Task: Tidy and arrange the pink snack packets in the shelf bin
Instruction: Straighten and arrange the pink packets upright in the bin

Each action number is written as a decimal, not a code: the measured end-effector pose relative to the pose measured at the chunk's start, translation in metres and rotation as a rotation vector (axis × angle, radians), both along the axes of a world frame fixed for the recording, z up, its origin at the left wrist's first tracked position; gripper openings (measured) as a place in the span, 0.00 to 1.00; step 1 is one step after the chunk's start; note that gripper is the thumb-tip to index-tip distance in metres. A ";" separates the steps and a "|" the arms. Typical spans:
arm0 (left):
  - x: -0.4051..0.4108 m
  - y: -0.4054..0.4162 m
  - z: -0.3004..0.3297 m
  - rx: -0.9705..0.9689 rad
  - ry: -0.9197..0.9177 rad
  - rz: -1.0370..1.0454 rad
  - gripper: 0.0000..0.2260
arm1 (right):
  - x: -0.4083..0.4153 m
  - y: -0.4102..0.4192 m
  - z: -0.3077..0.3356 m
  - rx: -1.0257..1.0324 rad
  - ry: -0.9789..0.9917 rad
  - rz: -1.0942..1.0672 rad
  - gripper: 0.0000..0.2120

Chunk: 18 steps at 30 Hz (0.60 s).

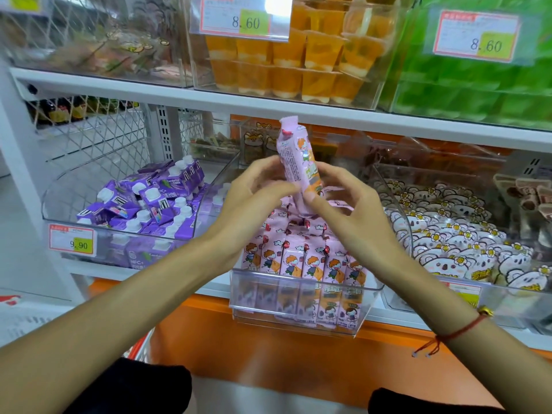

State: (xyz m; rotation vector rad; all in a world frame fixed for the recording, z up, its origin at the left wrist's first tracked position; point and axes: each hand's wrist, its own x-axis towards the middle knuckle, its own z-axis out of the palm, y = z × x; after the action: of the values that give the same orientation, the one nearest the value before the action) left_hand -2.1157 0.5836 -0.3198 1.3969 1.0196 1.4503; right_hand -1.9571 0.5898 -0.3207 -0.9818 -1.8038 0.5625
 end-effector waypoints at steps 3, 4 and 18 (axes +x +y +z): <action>-0.003 0.003 0.002 0.030 -0.047 0.074 0.19 | 0.005 0.003 -0.003 0.157 -0.184 -0.058 0.20; -0.004 0.004 0.002 0.045 -0.024 0.089 0.18 | 0.006 0.003 -0.005 0.189 -0.229 -0.059 0.20; -0.016 0.018 -0.016 0.333 0.517 0.241 0.16 | 0.009 0.017 -0.033 -0.008 -0.594 -0.126 0.14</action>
State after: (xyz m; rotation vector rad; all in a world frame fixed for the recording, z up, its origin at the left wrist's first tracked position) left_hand -2.1319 0.6018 -0.3358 2.0161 1.3453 1.5150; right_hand -1.9482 0.6067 -0.3538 -1.3561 -2.2307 0.2035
